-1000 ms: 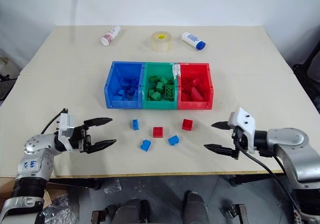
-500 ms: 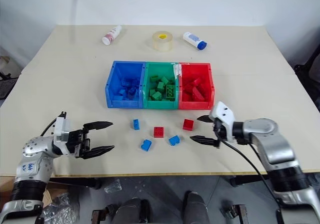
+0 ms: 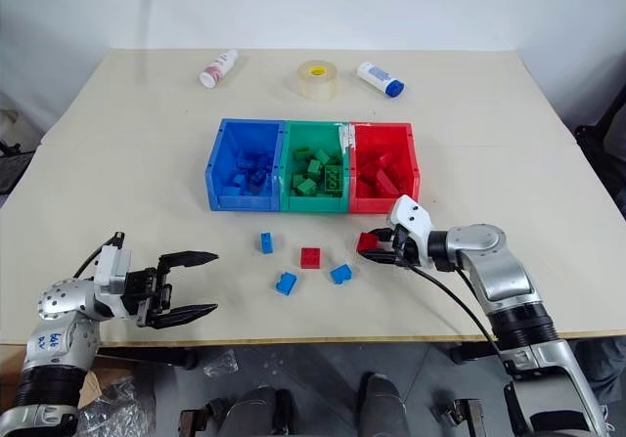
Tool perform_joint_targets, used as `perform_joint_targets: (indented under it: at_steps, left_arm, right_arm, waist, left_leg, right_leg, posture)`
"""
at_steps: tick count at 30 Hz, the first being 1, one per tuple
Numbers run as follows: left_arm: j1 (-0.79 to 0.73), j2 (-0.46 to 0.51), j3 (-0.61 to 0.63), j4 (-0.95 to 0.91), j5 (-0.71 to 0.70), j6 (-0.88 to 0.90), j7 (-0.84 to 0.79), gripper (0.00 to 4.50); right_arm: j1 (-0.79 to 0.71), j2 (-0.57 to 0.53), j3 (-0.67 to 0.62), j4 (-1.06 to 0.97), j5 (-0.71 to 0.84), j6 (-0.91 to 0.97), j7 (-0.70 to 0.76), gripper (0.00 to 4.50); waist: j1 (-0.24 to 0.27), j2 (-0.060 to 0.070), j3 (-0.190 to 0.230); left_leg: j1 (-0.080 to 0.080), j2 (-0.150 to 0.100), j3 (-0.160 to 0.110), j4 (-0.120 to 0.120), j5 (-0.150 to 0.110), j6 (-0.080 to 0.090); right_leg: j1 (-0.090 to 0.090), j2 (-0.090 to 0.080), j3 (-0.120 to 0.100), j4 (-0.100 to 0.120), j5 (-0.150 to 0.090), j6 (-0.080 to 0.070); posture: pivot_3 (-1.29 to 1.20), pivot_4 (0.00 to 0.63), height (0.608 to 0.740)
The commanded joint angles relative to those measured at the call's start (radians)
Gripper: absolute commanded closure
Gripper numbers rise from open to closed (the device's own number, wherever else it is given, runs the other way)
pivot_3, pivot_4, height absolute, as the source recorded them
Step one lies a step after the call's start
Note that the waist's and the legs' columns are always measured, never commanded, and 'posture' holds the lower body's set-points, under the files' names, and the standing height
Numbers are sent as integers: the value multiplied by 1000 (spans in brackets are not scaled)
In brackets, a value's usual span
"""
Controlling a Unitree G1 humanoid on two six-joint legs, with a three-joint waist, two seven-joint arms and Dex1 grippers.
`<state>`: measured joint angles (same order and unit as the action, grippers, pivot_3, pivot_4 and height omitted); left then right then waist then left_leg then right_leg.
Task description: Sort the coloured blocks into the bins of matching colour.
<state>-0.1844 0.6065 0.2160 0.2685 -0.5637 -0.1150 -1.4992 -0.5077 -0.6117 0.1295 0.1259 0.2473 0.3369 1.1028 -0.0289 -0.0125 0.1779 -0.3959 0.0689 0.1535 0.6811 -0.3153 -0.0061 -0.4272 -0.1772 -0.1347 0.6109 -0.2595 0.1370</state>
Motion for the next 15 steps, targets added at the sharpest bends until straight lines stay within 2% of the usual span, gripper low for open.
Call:
perform_joint_targets:
  at_steps: [1,5,11,15]
  left_arm:
    - [5,7,15,-26,-19,-12,-12,0]
    - [-9,-1,5,-15,-13,-14,-11,0]
    - [-56,-13,-16,32,5,-23,-16,0]
    - [-87,-19,-27,57,7,-31,-19,0]
  right_arm:
    - [0,-12,-76,-111,60,33,-28,3034]
    - [-94,5,-136,-89,58,28,-116,3034]
    - [-366,57,-133,287,-57,-154,-251,3034]
    - [-453,89,-127,450,-101,-260,-272,1785]
  waist:
    - [0,0,0]
    - [0,0,0]
    - [-9,0,0]
    - [-10,0,0]
  left_leg:
    - [0,0,0,0,0,0]
    - [0,0,0,0,0,0]
    - [0,0,1,-1,0,0]
    - [0,0,1,-1,0,0]
  right_leg:
    - [0,0,0,0,0,0]
    - [0,0,0,0,0,0]
    - [-1,0,0,1,0,0]
    - [-1,0,0,0,0,0]
  posture:
    - [0,150,740]
    - [0,150,740]
    - [0,150,740]
    - [0,150,740]
